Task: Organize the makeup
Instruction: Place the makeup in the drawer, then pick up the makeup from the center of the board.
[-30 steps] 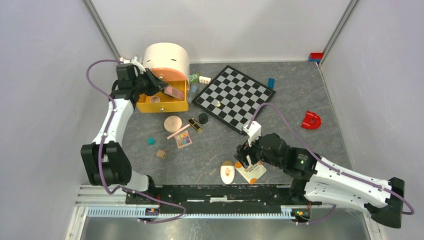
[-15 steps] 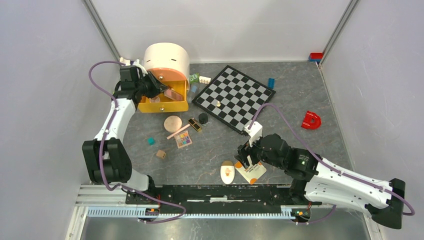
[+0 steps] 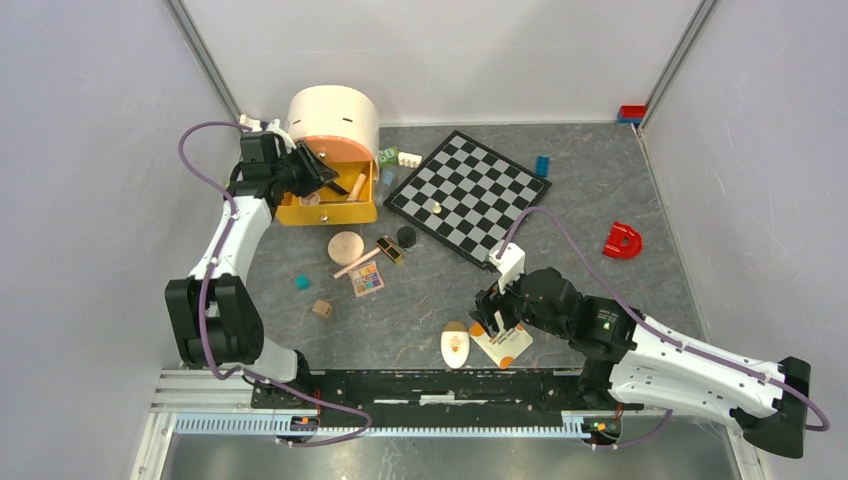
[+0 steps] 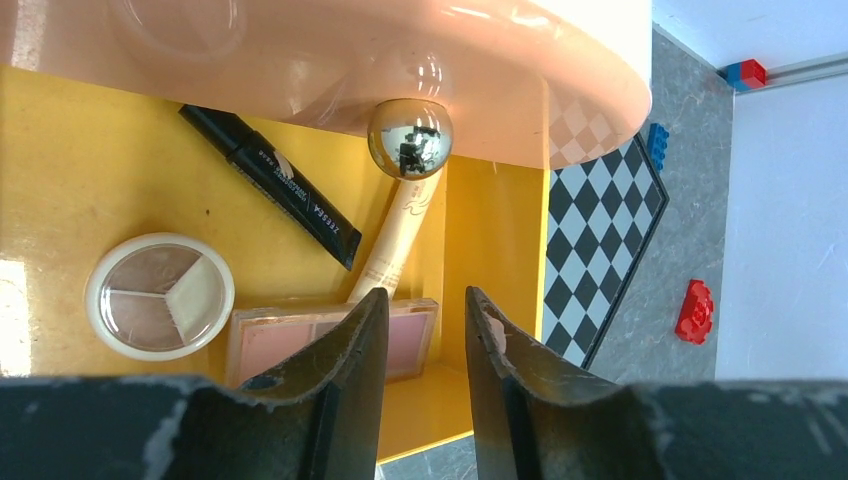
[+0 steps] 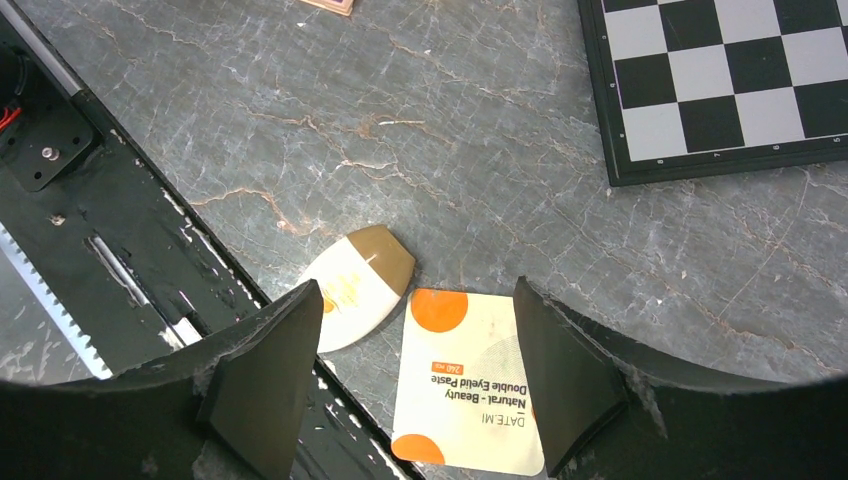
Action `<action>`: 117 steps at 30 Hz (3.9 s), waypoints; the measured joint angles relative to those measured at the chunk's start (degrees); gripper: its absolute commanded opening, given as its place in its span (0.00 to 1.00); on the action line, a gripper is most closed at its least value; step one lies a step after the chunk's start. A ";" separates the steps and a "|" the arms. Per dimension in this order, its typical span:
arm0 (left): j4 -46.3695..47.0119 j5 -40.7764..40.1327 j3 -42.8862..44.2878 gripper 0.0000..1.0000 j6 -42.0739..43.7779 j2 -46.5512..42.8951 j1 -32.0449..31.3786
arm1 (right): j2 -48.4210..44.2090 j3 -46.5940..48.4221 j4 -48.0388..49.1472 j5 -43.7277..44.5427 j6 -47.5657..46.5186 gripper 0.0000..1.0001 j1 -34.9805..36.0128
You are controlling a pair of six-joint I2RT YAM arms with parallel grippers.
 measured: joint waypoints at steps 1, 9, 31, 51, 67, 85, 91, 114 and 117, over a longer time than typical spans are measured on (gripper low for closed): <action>-0.02 -0.02 0.00 0.41 0.02 0.00 0.00 | 0.00 0.00 -0.04 0.04 0.00 0.77 0.00; -2.82 -1.29 0.46 0.46 0.55 -1.29 0.00 | -0.09 0.00 -1.46 2.80 0.46 0.77 0.00; -14.86 -26.27 -4.52 1.00 1.01 -23.54 0.00 | 2.10 -0.13 -8.11 21.29 9.64 0.89 0.04; -16.72 -25.70 -18.51 1.00 -9.31 -34.71 -5.44 | 12.70 -0.24 -11.91 14.86 11.85 0.98 -3.10; -19.47 -35.21 -27.58 1.00 -16.48 -43.89 -29.79 | 13.75 -8.87 -8.79 -1.46 6.14 0.98 -10.64; -22.32 -36.02 -29.14 1.00 -14.64 -49.96 -29.79 | 23.39 -6.38 -4.22 2.10 7.41 0.98 -2.43; -22.34 -36.02 -29.20 1.00 -14.64 -49.94 -29.79 | 24.55 -5.40 -4.98 8.50 9.49 0.98 -2.36; -22.45 -36.02 -29.22 1.00 -14.60 -49.96 -29.79 | 24.83 -3.10 -4.13 11.41 -0.44 0.98 -22.38; -22.82 -36.04 -29.22 1.00 -14.58 -50.10 -29.79 | 21.46 -2.73 -3.61 9.77 -0.72 0.98 -22.36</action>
